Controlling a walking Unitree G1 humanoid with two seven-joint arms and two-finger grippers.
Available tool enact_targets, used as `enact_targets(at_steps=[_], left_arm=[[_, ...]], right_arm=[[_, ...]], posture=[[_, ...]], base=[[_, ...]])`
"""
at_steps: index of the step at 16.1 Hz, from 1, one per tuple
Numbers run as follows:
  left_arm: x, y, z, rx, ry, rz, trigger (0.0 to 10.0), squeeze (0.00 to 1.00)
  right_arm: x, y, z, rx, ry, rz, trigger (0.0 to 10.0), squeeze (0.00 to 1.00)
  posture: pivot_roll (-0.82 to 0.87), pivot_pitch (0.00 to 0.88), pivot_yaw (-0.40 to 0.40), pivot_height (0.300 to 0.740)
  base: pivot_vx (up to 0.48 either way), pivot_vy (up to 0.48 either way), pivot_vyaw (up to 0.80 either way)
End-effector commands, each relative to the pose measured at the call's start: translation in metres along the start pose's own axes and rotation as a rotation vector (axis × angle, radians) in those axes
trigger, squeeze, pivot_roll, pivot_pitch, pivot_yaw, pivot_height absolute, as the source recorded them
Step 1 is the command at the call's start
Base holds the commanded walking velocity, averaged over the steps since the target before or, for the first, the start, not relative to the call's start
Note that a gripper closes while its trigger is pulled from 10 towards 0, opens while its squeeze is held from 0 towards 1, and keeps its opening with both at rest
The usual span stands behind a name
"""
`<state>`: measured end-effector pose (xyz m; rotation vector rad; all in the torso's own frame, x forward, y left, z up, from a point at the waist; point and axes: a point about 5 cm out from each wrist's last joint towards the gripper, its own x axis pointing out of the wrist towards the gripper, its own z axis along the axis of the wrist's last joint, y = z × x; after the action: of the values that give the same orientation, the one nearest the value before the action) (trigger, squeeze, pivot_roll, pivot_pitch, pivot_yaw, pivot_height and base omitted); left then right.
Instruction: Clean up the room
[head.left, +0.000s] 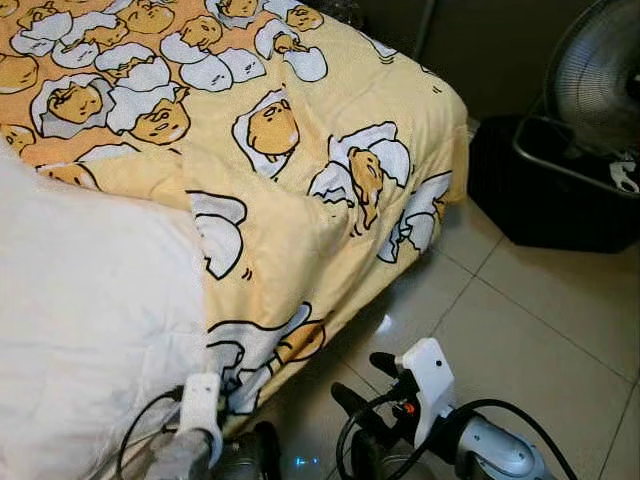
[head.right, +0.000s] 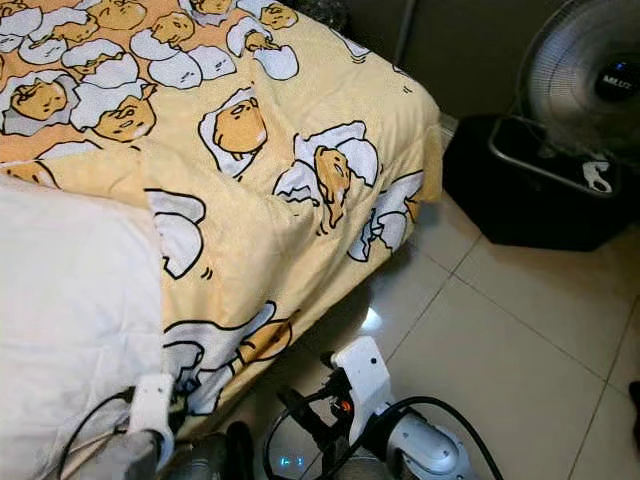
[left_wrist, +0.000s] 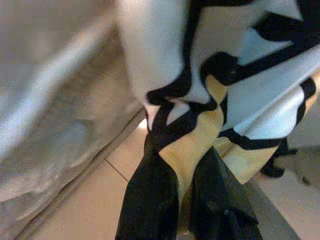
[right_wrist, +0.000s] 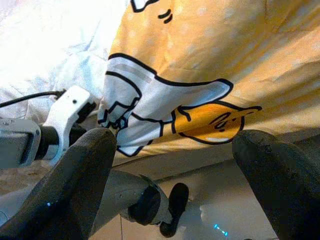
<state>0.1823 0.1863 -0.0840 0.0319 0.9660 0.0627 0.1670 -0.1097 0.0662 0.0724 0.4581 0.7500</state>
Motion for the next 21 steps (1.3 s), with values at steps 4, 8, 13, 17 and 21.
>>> enact_targets(at_steps=[4, 8, 13, 17, 21], left_arm=[[-0.006, -0.014, -0.034, 0.049, 0.114, -0.021, 0.0, 0.0], [-0.012, -0.022, -0.055, 0.179, 0.158, -0.04, 0.0, 0.0], [-0.012, -0.043, -0.046, 0.228, 0.07, -0.245, 0.0, 0.0], [-0.019, -0.07, -0.052, 0.328, 0.057, -0.444, 0.0, 0.0], [-0.025, -0.092, -0.051, 0.474, 0.013, -0.622, 0.0, 0.0]], right_arm=[[0.0, 0.002, -0.006, -0.006, 0.027, 0.014, 10.0, 0.0], [-0.003, 0.002, -0.007, -0.016, 0.039, 0.022, 10.0, 0.0], [-0.001, 0.004, -0.008, -0.02, 0.052, 0.059, 10.0, 0.0], [-0.002, 0.005, -0.01, -0.022, 0.064, 0.075, 10.0, 0.0], [0.0, 0.005, -0.011, -0.026, 0.073, 0.084, 10.0, 0.0]], posture=[[-0.24, 0.186, 0.017, 0.74], [-0.25, 0.186, 0.007, 0.74], [-0.24, 0.178, 0.006, 0.74], [-0.24, 0.176, 0.007, 0.74], [-0.24, 0.17, 0.005, 0.74]], base=[[0.0, 0.0, 0.0], [0.0, 0.0, 0.0], [0.0, 0.0, 0.0], [0.0, 0.0, 0.0], [0.0, 0.0, 0.0]])
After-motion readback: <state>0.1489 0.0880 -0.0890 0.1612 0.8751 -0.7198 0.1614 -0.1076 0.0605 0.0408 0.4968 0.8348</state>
